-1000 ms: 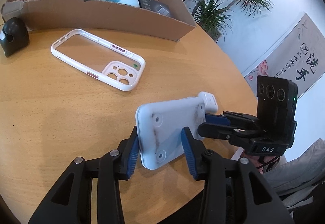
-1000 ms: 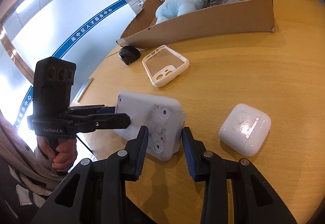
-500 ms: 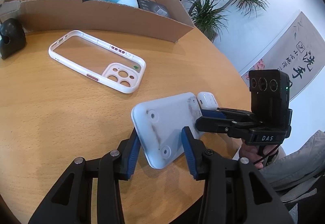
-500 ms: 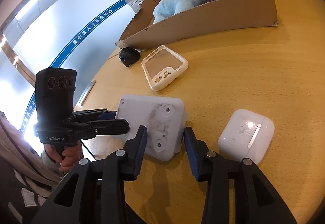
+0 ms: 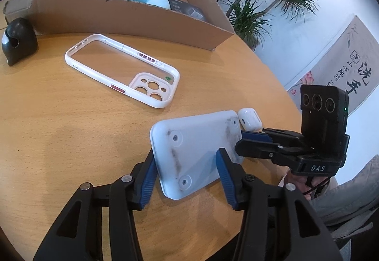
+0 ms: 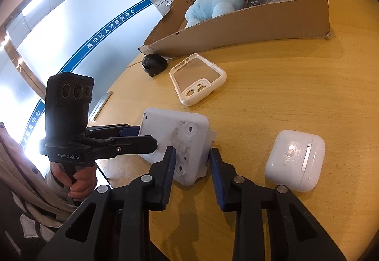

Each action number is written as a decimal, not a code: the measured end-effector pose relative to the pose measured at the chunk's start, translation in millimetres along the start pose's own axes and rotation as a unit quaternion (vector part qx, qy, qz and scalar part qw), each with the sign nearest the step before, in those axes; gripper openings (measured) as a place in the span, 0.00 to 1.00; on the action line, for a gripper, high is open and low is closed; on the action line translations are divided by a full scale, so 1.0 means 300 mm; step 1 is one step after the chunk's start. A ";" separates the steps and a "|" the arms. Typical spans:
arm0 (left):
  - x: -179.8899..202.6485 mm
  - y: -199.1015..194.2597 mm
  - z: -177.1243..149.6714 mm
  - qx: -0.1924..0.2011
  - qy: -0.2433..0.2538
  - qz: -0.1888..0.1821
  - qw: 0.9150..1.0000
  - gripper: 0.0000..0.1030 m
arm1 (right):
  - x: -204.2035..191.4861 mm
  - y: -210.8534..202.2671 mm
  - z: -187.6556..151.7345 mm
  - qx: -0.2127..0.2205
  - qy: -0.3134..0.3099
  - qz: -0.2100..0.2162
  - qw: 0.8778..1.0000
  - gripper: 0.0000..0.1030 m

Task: Organize objects
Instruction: 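Carry the white phone case toward the cardboard tray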

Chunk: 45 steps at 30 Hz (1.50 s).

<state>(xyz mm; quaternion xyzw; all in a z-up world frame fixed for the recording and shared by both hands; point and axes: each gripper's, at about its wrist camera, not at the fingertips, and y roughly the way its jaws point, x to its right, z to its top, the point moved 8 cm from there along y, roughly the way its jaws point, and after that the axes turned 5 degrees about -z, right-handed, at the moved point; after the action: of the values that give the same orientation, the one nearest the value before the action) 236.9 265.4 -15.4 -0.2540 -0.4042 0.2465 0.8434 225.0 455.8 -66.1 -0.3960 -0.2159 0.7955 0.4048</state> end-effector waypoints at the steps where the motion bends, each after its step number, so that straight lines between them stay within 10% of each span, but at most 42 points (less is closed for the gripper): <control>1: 0.000 0.002 0.001 0.002 0.000 -0.002 1.000 0.45 | 0.003 0.001 0.000 -0.002 0.005 0.002 1.000 0.27; 45: 0.077 -0.005 0.032 0.015 0.015 -0.002 1.000 0.43 | -0.017 -0.037 0.038 0.035 0.008 0.004 0.999 0.27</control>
<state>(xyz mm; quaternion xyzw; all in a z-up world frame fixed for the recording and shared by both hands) 242.1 280.8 3.6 -0.2443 -0.3885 0.2471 0.8534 222.9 457.9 -49.7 -0.3885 -0.1833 0.8010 0.4171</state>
